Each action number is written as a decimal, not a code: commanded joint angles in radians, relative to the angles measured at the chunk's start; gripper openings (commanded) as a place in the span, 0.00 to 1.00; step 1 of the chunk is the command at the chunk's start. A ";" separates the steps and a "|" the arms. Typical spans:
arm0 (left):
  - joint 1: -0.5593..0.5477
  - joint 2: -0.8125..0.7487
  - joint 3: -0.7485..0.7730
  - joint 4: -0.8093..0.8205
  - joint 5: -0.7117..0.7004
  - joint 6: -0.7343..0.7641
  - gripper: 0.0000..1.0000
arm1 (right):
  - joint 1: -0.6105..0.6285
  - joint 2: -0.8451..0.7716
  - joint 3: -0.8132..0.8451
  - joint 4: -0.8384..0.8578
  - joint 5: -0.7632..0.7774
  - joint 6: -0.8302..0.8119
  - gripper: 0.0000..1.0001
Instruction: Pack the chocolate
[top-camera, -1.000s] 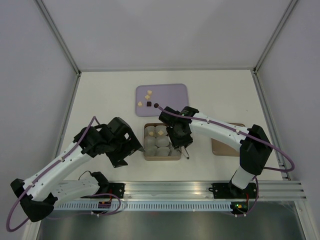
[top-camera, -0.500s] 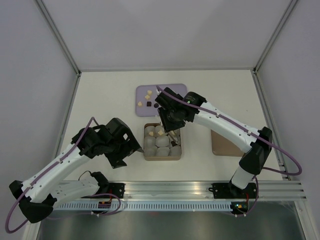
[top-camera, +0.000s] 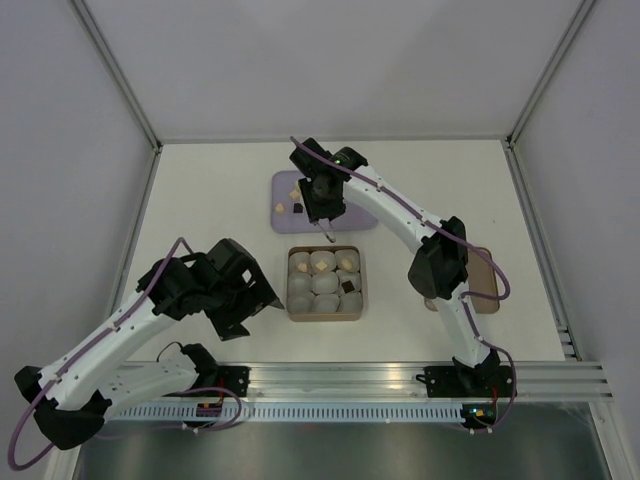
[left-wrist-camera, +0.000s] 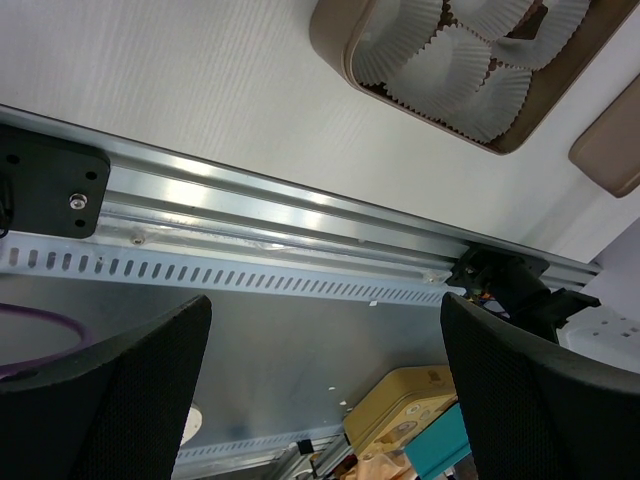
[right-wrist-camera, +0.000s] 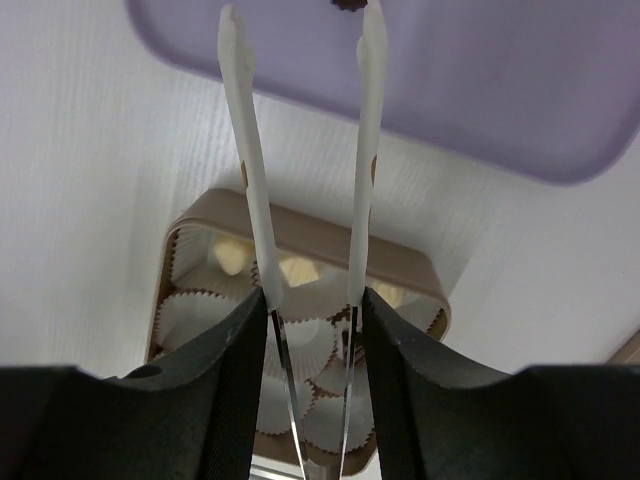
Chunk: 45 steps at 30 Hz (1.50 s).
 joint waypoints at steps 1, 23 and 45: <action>0.003 -0.014 0.022 -0.069 0.054 0.005 1.00 | -0.061 0.029 0.029 0.011 -0.046 -0.045 0.48; 0.003 0.034 0.031 -0.069 0.062 0.014 1.00 | -0.119 0.215 0.078 0.039 -0.100 -0.205 0.51; 0.003 -0.006 0.009 -0.077 0.057 0.006 1.00 | -0.119 0.298 0.152 0.068 -0.088 -0.191 0.42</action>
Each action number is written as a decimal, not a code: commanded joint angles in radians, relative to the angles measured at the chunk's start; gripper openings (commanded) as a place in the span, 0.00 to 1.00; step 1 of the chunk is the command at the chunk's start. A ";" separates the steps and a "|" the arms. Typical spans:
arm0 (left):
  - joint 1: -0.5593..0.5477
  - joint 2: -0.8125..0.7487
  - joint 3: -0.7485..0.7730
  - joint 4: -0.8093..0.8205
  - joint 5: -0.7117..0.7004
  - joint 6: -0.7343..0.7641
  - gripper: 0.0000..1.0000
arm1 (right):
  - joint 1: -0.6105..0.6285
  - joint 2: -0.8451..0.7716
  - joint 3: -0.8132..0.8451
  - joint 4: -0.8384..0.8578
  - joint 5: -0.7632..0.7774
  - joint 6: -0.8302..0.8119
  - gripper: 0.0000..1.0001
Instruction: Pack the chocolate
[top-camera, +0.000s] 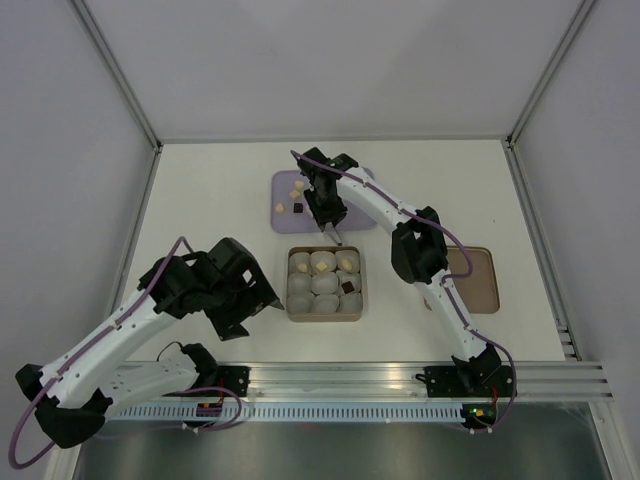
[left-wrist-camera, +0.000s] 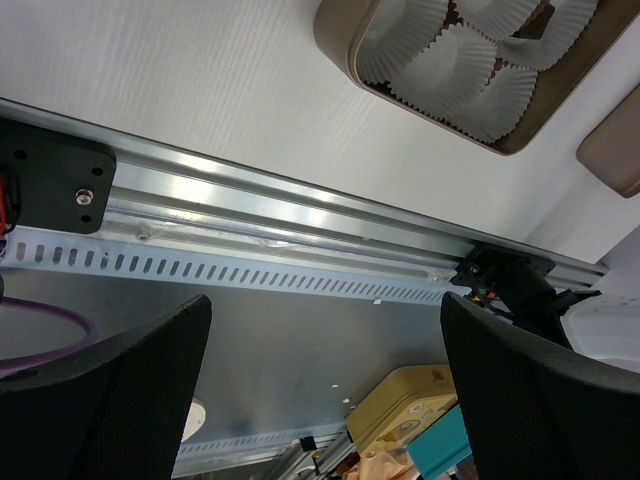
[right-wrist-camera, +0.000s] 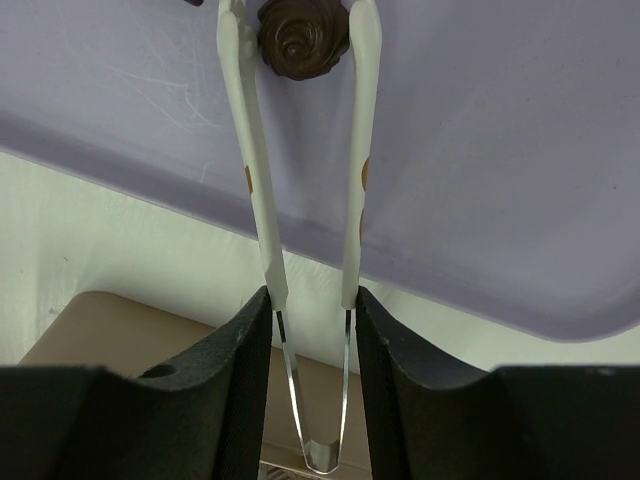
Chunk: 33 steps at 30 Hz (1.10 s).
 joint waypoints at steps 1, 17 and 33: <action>0.005 -0.018 0.000 -0.065 0.053 0.002 1.00 | -0.002 0.012 0.051 0.022 0.013 0.006 0.40; 0.003 -0.026 0.011 -0.070 0.045 -0.017 1.00 | -0.029 -0.217 -0.004 0.088 0.029 0.000 0.21; 0.003 -0.020 0.003 -0.061 0.036 -0.009 1.00 | 0.184 -0.999 -0.969 0.183 -0.094 0.009 0.22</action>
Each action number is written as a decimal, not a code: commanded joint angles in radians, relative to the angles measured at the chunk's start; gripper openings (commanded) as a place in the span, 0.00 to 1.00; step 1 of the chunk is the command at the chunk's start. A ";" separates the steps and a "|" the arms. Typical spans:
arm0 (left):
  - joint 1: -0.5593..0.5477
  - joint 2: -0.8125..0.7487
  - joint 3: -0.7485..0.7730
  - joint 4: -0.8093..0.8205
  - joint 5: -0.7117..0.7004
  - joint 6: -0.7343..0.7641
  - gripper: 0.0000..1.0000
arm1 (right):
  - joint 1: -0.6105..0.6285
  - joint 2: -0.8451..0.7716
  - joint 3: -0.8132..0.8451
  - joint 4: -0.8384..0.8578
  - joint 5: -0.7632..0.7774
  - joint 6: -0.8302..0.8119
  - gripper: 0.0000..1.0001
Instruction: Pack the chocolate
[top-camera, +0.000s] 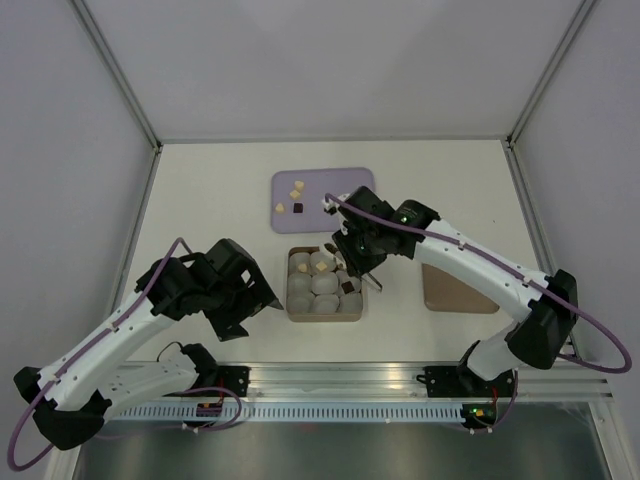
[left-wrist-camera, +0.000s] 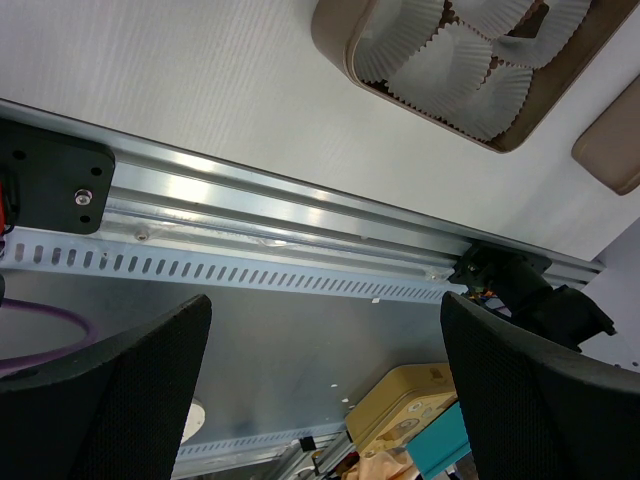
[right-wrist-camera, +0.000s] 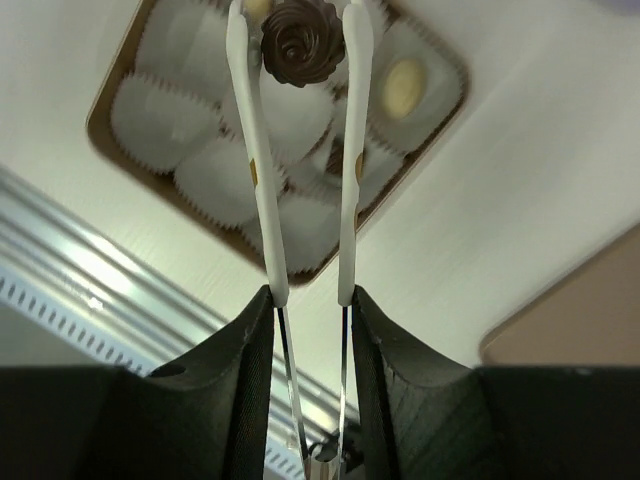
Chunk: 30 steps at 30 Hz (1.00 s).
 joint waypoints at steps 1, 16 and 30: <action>0.003 -0.004 0.005 -0.059 0.039 -0.009 1.00 | 0.052 -0.089 -0.141 0.047 -0.077 0.046 0.22; 0.003 -0.008 0.004 -0.051 0.022 -0.036 1.00 | 0.157 -0.016 -0.233 0.122 -0.037 0.106 0.25; 0.003 -0.036 -0.001 -0.054 0.011 -0.082 1.00 | 0.157 0.039 -0.264 0.161 0.003 0.151 0.35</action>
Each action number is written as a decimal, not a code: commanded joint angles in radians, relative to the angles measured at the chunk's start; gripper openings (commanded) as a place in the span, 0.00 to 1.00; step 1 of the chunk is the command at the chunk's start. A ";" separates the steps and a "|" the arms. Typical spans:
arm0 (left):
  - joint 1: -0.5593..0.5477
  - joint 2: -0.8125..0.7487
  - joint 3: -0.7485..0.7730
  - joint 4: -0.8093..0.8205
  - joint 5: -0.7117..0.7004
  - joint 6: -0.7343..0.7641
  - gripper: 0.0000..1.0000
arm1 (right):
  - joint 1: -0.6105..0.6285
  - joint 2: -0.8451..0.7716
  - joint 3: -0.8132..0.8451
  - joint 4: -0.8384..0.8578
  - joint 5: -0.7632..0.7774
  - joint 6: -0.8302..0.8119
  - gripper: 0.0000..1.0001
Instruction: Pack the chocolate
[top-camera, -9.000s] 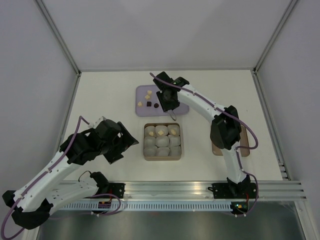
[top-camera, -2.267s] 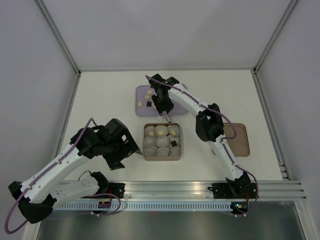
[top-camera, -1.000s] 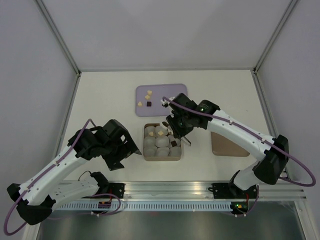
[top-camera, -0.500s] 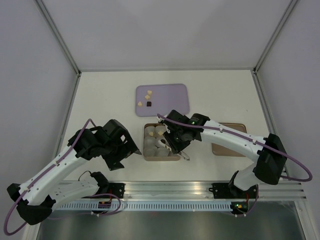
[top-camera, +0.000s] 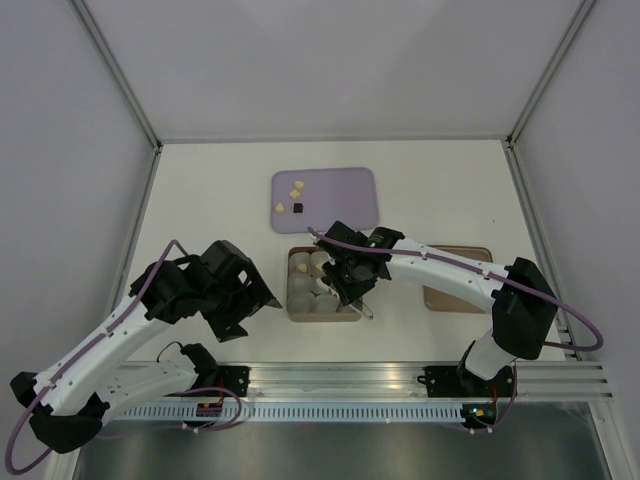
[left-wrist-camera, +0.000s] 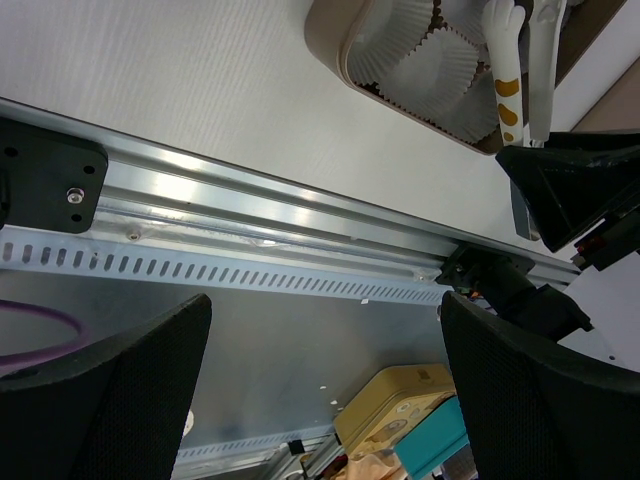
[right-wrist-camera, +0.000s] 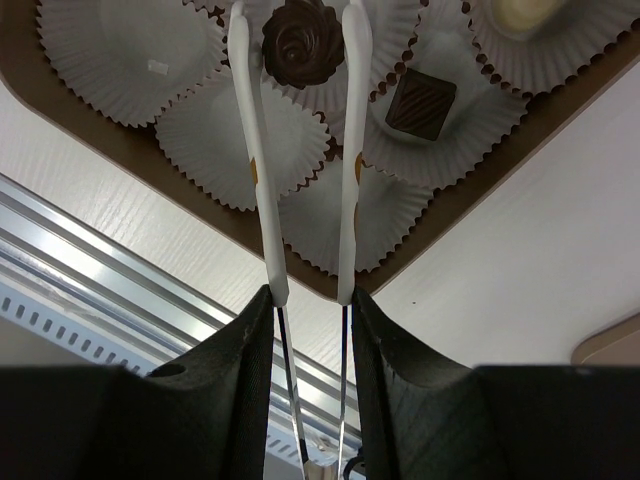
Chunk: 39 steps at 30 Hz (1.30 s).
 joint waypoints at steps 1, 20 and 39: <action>0.003 -0.009 0.002 -0.055 0.013 -0.059 1.00 | 0.001 0.008 0.011 0.035 0.026 0.026 0.38; 0.005 -0.005 0.018 -0.055 0.012 -0.048 0.99 | -0.008 0.020 0.253 -0.034 0.066 -0.005 0.47; 0.003 0.006 0.012 -0.053 0.018 -0.037 1.00 | -0.163 0.654 1.040 -0.267 0.170 -0.069 0.47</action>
